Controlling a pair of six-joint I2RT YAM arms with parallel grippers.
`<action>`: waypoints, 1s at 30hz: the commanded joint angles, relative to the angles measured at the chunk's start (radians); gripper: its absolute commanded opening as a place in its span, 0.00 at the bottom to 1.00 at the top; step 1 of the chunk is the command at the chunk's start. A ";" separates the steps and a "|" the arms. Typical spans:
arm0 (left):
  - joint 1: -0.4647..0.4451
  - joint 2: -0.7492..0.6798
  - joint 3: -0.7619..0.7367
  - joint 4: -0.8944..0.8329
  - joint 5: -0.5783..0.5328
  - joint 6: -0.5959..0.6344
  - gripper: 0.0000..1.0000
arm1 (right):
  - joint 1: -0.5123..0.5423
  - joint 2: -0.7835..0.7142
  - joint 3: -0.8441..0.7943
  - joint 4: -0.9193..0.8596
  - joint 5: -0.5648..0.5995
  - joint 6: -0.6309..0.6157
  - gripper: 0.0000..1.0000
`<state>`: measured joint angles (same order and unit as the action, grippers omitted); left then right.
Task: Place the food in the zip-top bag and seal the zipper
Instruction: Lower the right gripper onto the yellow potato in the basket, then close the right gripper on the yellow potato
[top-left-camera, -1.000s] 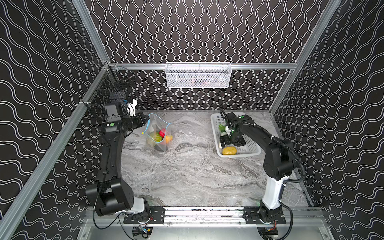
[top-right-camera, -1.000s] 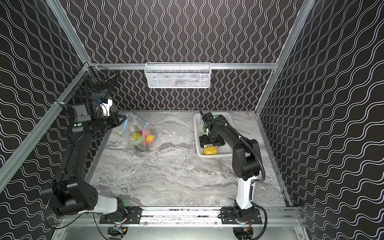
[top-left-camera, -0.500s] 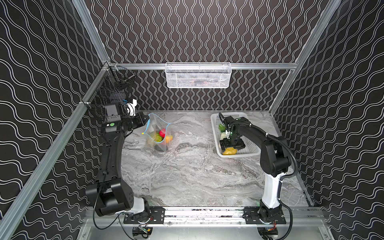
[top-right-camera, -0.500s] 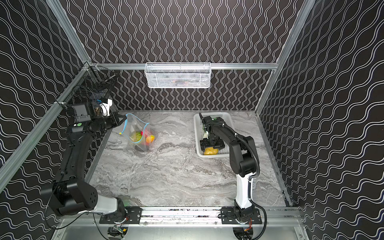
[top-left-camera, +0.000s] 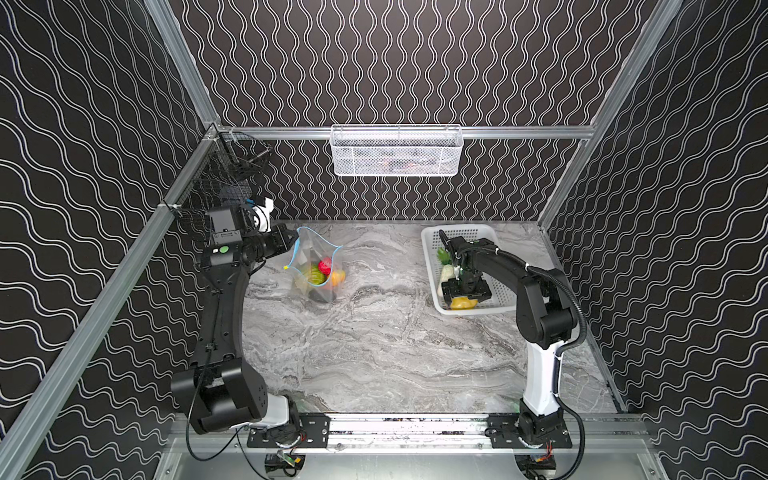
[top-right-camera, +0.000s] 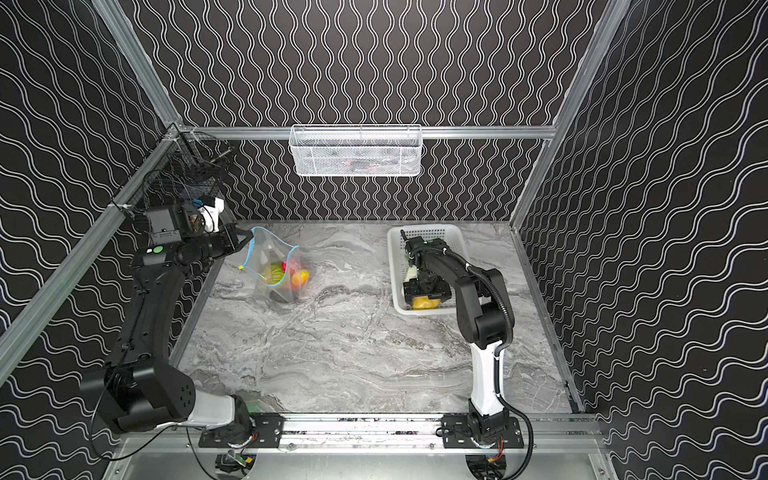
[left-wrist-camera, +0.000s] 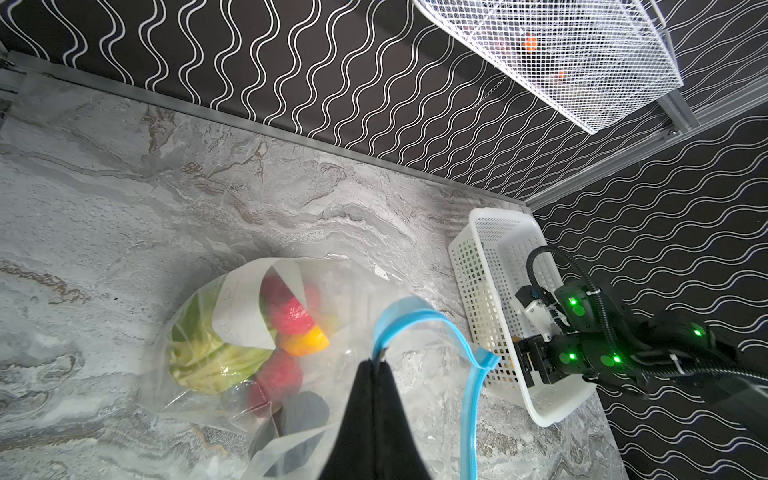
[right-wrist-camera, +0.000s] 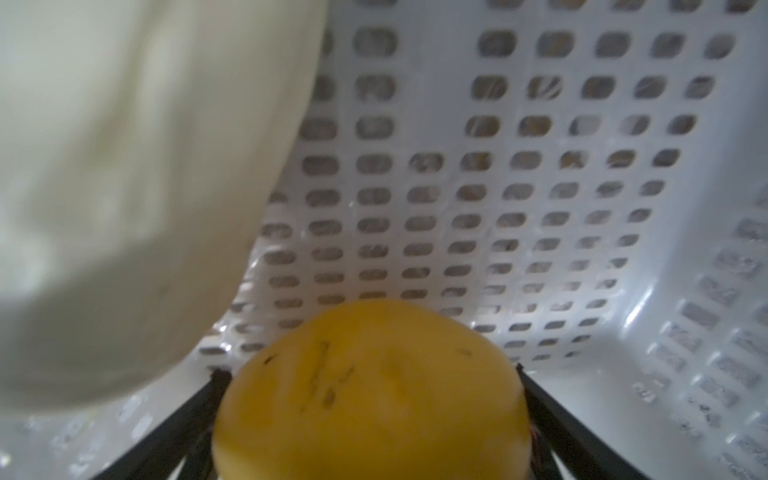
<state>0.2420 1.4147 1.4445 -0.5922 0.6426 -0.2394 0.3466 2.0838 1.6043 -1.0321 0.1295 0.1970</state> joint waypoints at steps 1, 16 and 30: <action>0.002 -0.008 0.005 0.011 0.003 -0.003 0.00 | -0.018 0.019 0.019 0.051 0.023 0.026 0.99; 0.002 0.003 0.005 0.012 -0.006 0.000 0.00 | -0.077 0.087 0.173 0.181 -0.034 0.086 0.97; 0.003 0.009 0.016 0.009 -0.015 0.000 0.00 | -0.080 0.108 0.215 0.172 -0.038 0.073 0.99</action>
<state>0.2420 1.4208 1.4544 -0.5964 0.6281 -0.2390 0.2672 2.1948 1.8145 -0.8543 0.0982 0.2684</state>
